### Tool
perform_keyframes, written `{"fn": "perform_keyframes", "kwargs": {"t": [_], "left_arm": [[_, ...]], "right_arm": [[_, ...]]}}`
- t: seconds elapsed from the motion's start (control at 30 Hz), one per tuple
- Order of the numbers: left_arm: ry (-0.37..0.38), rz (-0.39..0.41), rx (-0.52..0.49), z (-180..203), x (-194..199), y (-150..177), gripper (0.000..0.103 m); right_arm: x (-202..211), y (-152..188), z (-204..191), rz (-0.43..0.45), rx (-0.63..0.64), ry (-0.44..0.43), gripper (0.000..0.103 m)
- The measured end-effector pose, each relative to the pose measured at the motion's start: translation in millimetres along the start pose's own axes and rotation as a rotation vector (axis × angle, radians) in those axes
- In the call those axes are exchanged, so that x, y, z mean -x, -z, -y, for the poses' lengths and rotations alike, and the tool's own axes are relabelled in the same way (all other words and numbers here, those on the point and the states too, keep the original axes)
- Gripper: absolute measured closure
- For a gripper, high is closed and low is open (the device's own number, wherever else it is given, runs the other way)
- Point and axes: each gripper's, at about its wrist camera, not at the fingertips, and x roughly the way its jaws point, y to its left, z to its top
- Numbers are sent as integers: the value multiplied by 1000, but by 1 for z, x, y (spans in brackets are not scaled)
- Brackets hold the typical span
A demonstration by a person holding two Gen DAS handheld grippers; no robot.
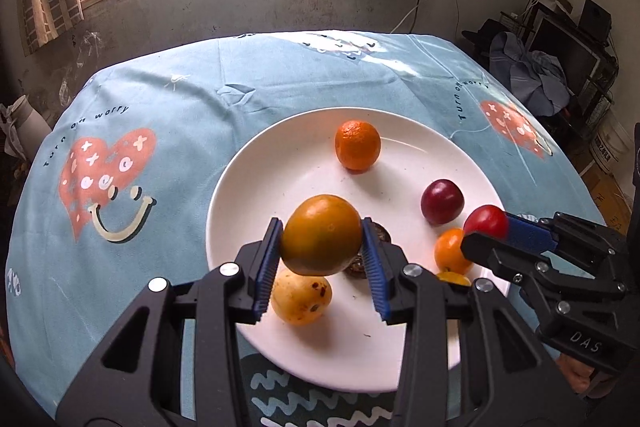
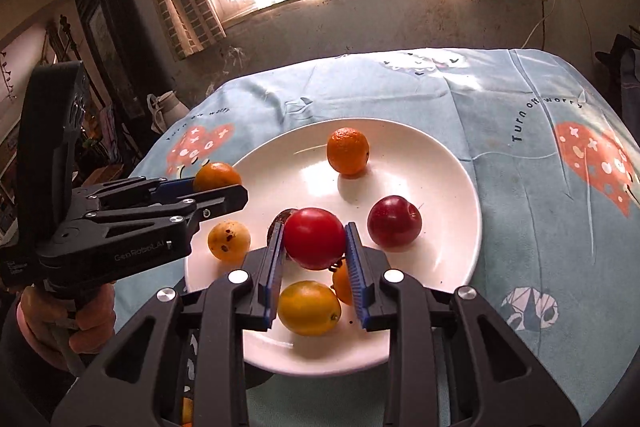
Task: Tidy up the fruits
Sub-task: 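Lower the orange and red tomato onto the white plate and open both tools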
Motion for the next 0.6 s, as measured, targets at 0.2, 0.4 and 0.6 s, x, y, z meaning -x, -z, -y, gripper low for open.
{"fn": "perform_keyframes", "kwargs": {"t": [0.2,0.4,0.6], "left_arm": [[-23,-37,3,-7,-15,-2,52],[-89,110,-49,6,49,9,11],[-33,126,-4,12,111,60,6]], "right_arm": [[-16,-2,-13,-35,59,18,62],[30,5,-25,43,75,22,47],[96,45,-47,78,110,43,47]]}}
